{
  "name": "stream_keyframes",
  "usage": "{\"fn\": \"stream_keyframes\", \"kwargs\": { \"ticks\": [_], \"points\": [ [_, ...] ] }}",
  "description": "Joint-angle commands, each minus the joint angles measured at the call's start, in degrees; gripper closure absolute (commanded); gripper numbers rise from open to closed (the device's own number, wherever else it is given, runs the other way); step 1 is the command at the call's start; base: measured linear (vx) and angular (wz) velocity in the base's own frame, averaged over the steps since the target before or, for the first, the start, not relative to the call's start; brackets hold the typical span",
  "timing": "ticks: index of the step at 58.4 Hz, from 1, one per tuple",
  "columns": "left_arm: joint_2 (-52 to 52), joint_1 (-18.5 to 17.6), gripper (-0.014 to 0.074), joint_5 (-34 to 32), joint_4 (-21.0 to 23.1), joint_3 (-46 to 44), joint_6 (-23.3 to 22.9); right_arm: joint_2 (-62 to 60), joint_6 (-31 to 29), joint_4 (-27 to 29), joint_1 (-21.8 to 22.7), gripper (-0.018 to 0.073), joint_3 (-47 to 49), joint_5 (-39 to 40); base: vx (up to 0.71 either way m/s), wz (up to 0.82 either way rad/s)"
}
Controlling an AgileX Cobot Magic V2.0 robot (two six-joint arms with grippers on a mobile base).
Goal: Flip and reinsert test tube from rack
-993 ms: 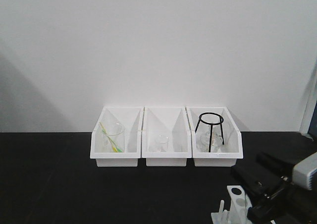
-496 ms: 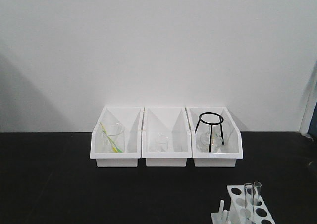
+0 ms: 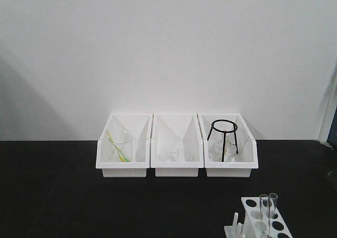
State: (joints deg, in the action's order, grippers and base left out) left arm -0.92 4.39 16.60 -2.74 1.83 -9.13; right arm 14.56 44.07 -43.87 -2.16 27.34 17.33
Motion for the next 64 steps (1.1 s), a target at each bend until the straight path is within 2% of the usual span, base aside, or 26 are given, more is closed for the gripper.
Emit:
{"fn": "stream_keyframes", "kwargs": {
  "ticks": [1,5,12,15,19,23,25,31,37,46,64],
  "points": [
    [-0.6,-0.4,0.0603,-5.0,0.2,0.0,0.0,0.2,-3.2,5.4,0.3,0.0151,1.6,-1.8,0.0,0.0],
    [-0.6,-0.4,0.0603,-5.0,0.2,0.0,0.0,0.2,-8.1,13.1,0.3,0.0212,1.6,-5.7,0.0,0.0],
    [-0.6,-0.4,0.0603,-5.0,0.2,0.0,0.0,0.2,-23.1,26.3,0.3,0.0346,1.6,-12.1,0.0,0.0],
    [-0.6,-0.4,0.0603,-5.0,0.2,0.0,0.0,0.1,-30.3,29.7,0.3,0.0405,1.6,-14.4,0.0,0.0],
    [-0.6,-0.4,0.0603,-5.0,0.2,0.0,0.0,-0.6,-36.9,31.7,0.3,0.0478,1.5,-16.9,0.0,0.0],
    [-0.6,-0.4,0.0603,-5.0,0.2,0.0,0.0,-2.6,-40.3,31.4,0.3,0.0549,1.5,-19.9,0.0,0.0],
    [-0.6,-0.4,0.0603,-5.0,0.2,0.0,0.0,-3.7,-40.9,30.7,0.3,0.0575,1.5,-21.3,0.0,0.0],
    [-0.6,-0.4,0.0603,-5.0,0.2,0.0,0.0,-8.0,-41.1,29.2,0.3,0.0573,0.9,-26.4,0.0,0.0],
    [-0.6,-0.4,0.0603,-5.0,0.2,0.0,0.0,-12.7,-41.1,30.0,0.3,0.0571,-3.7,-27.5,0.0,0.0],
    [-0.7,-0.4,0.0603,-5.0,0.2,0.0,0.0,-15.6,-41.2,35.5,0.3,0.0571,-14.6,-25.1,0.0,0.0],
    [-0.7,-0.4,0.0603,-5.0,0.2,0.0,0.0,-15.8,-41.1,36.0,0.3,0.0571,-29.4,-17.0,0.0,0.0]
  ]
}}
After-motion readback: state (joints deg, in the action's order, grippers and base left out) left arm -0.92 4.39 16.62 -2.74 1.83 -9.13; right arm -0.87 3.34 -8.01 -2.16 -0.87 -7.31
